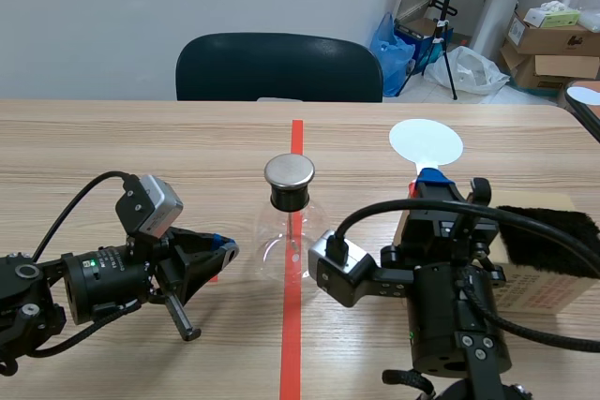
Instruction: Do the electroscope experiment
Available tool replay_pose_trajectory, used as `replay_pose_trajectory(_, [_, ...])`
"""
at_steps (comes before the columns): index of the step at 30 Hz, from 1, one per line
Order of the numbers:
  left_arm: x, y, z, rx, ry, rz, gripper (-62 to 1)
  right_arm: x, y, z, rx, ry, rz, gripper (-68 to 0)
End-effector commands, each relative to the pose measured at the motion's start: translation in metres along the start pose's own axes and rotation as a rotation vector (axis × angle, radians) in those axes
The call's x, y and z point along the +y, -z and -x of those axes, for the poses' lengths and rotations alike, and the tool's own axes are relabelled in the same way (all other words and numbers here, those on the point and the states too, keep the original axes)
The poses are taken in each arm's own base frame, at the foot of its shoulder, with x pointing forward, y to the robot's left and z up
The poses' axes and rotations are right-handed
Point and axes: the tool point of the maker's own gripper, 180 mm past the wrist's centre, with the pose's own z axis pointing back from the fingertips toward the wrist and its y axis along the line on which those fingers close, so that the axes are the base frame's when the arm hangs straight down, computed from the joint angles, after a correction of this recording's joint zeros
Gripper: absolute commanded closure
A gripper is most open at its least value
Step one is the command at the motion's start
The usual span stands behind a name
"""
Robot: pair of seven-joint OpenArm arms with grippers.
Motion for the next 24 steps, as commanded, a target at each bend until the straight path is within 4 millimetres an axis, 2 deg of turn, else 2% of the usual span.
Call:
replay_pose_trajectory(1, [0.002, 0.003, -0.015, -0.047, 0.007, 0.001, -3.1, -0.013, 0.007, 0.003, 0.014, 0.018, 0.044, -1.0])
replay_pose_trajectory(11, [0.002, 0.003, -0.015, -0.047, 0.007, 0.001, -3.1, -0.011, -0.004, 0.003, -0.015, 0.039, 0.042, -1.1])
replay_pose_trajectory(20, [0.002, 0.002, -0.015, -0.047, 0.008, 0.001, -3.1, -0.022, -0.016, 0.017, -0.016, 0.053, 0.068, -1.0])
replay_pose_trajectory(24, [0.006, -0.009, -0.016, -0.069, 0.014, -0.008, -3.1, -0.025, -0.023, 0.027, -0.016, 0.042, 0.086, -1.0])
